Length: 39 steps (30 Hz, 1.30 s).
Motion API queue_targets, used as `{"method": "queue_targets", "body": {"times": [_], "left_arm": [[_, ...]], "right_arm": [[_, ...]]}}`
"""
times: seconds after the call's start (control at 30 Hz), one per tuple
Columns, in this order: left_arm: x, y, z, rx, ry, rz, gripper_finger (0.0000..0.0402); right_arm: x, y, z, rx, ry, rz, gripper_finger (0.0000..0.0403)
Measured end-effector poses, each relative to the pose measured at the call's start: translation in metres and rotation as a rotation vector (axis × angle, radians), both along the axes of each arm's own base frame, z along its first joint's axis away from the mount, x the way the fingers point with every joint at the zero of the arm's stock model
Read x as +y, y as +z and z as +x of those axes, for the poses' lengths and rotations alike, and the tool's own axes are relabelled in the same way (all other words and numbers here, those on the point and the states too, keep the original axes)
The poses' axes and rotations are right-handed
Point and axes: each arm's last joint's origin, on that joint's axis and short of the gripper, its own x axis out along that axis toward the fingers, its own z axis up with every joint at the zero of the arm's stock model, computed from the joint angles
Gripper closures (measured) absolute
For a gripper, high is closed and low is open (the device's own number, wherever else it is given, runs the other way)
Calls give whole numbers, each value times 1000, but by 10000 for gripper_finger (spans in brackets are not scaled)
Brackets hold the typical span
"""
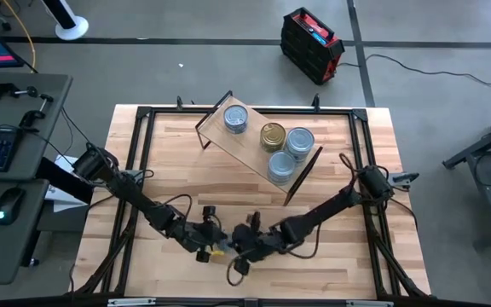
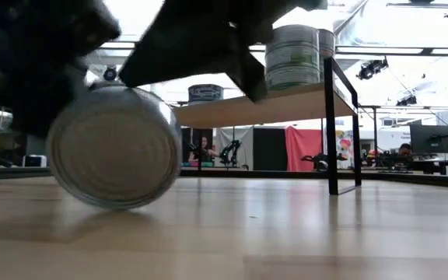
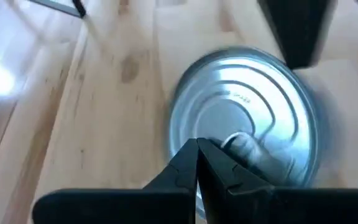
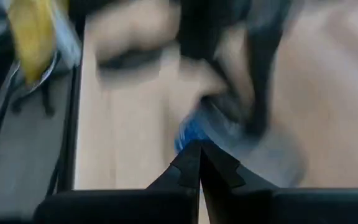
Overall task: Stack canned seafood by type on shelf
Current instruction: Stack the blue tuna can on top of the other blue tuna cans on the shelf
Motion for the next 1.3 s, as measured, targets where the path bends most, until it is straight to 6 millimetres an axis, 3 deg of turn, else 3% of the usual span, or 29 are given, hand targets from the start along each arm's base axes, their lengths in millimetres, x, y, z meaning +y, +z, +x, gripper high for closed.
{"method": "queue_targets", "body": {"times": [0.13,0.27,0.53,0.73,0.87,1.03,1.13,1.3], "left_arm": [[2,-9,-4,56,-32,34,401],[-1,0,1,-11,-19,-3,401],[6,-1,-3,44,-14,88,401],[21,18,-23,177,125,104,401],[24,27,-42,181,311,-11,401],[9,26,-64,48,498,-190,401],[0,28,-71,1,572,-309,401],[-4,28,-76,-37,632,-386,401]], "right_arm": [[-6,17,9,-67,-51,-79,403],[-7,26,15,-87,-34,-102,403],[-20,41,21,-24,-22,-228,403],[-24,78,22,37,2,-254,403],[-19,100,25,10,53,-165,396],[-16,107,24,45,108,-21,325],[-10,102,17,131,138,45,254],[4,89,-1,288,131,9,134]]}}
